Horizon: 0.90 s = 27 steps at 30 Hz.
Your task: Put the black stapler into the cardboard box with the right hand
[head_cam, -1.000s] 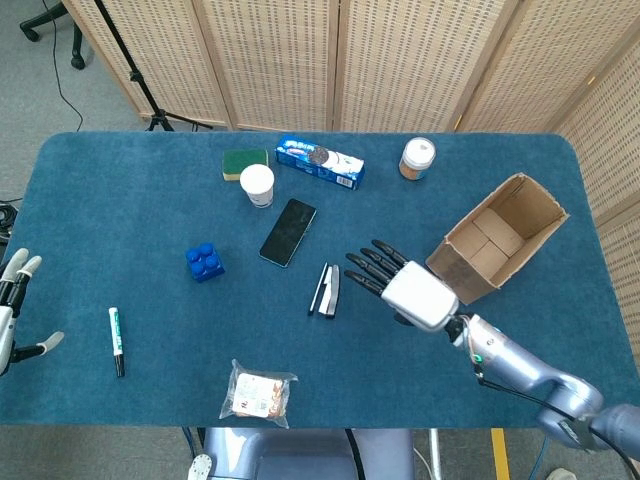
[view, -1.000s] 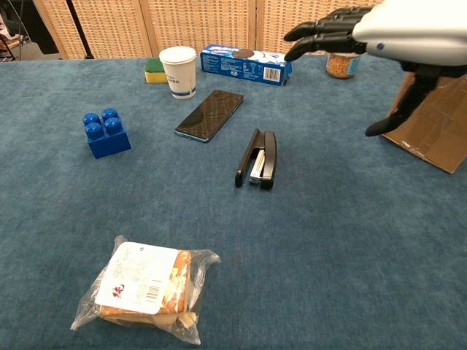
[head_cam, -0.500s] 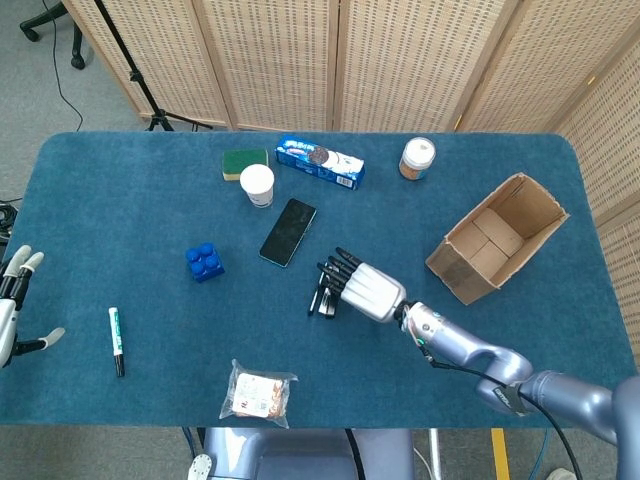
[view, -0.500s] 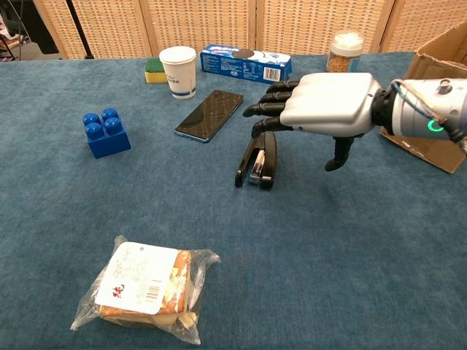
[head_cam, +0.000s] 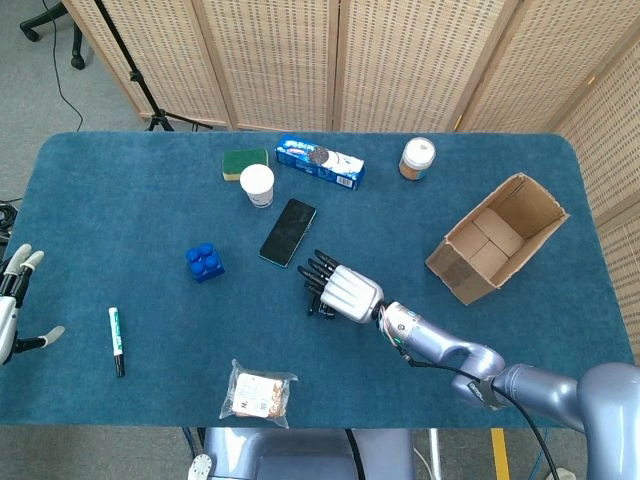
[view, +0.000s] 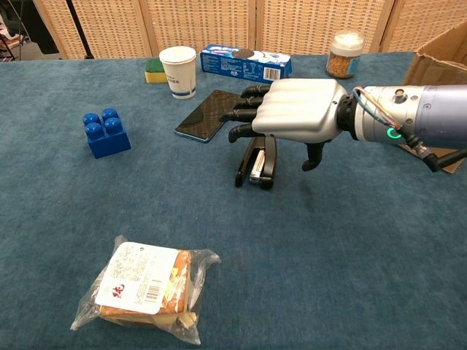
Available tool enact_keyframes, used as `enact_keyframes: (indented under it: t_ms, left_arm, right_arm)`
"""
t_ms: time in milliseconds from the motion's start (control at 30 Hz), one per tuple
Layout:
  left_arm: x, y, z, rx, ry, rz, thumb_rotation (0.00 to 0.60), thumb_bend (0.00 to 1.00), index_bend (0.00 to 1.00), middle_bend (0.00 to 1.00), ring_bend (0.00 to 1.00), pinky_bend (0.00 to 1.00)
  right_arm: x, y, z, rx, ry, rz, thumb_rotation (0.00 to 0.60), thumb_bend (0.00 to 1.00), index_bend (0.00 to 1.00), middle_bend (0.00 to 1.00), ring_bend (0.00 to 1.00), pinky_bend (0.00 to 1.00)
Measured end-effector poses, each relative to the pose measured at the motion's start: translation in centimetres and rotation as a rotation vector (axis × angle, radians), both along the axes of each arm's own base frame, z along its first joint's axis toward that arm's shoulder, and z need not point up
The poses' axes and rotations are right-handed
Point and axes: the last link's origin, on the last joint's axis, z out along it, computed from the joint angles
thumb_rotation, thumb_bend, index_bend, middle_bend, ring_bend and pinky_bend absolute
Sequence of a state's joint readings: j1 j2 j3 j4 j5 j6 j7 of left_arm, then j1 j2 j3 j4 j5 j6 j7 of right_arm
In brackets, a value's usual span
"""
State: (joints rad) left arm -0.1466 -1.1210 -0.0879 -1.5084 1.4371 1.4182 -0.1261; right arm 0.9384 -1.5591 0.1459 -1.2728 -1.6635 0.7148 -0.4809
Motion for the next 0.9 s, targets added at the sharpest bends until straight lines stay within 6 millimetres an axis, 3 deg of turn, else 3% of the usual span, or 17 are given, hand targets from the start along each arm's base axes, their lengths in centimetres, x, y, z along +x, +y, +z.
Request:
enact_keyframes:
  t_ms: [133, 333, 467, 533, 700, 800, 900]
  left_arm:
    - [0.1, 0.0, 0.0, 0.000, -0.002, -0.002, 0.600, 0.00, 0.00, 0.00, 0.00, 0.00]
    - [0.1, -0.1, 0.1, 0.001, -0.006, -0.002, 0.600, 0.00, 0.00, 0.00, 0.00, 0.00]
    - [0.1, -0.1, 0.2, 0.003, -0.008, -0.004, 0.600, 0.00, 0.00, 0.00, 0.00, 0.00]
    - [0.1, -0.1, 0.2, 0.001, -0.010, -0.006, 0.600, 0.00, 0.00, 0.00, 0.00, 0.00]
    - [0.1, -0.1, 0.2, -0.001, -0.013, -0.007, 0.600, 0.00, 0.00, 0.00, 0.00, 0.00]
    - [0.1, -0.1, 0.2, -0.003, -0.014, -0.007, 0.600, 0.00, 0.00, 0.00, 0.00, 0.00]
    - [0.1, -0.1, 0.2, -0.004, -0.016, -0.007, 0.600, 0.00, 0.00, 0.00, 0.00, 0.00]
  right_arm:
    - [0.4, 0.1, -0.5, -0.001, 0.027, 0.015, 0.600, 0.00, 0.16, 0.00, 0.00, 0.00]
    - [0.7, 0.1, -1.1, -0.008, 0.061, 0.025, 0.600, 0.00, 0.30, 0.02, 0.00, 0.00]
    - [0.7, 0.2, -1.5, -0.013, 0.091, 0.038, 0.600, 0.01, 0.43, 0.14, 0.01, 0.01]
    - [0.6, 0.4, -1.8, -0.010, 0.097, 0.039, 0.600, 0.10, 0.50, 0.24, 0.07, 0.08]
    - [0.8, 0.7, -2.2, 0.003, 0.065, 0.044, 0.600, 0.44, 0.63, 0.48, 0.30, 0.34]
    - [0.9, 0.9, -2.2, 0.013, 0.033, 0.048, 0.600, 0.57, 0.67, 0.55, 0.36, 0.40]
    - [1.1, 1.0, -2.0, 0.019, -0.010, 0.060, 0.600, 0.63, 0.68, 0.56, 0.38, 0.43]
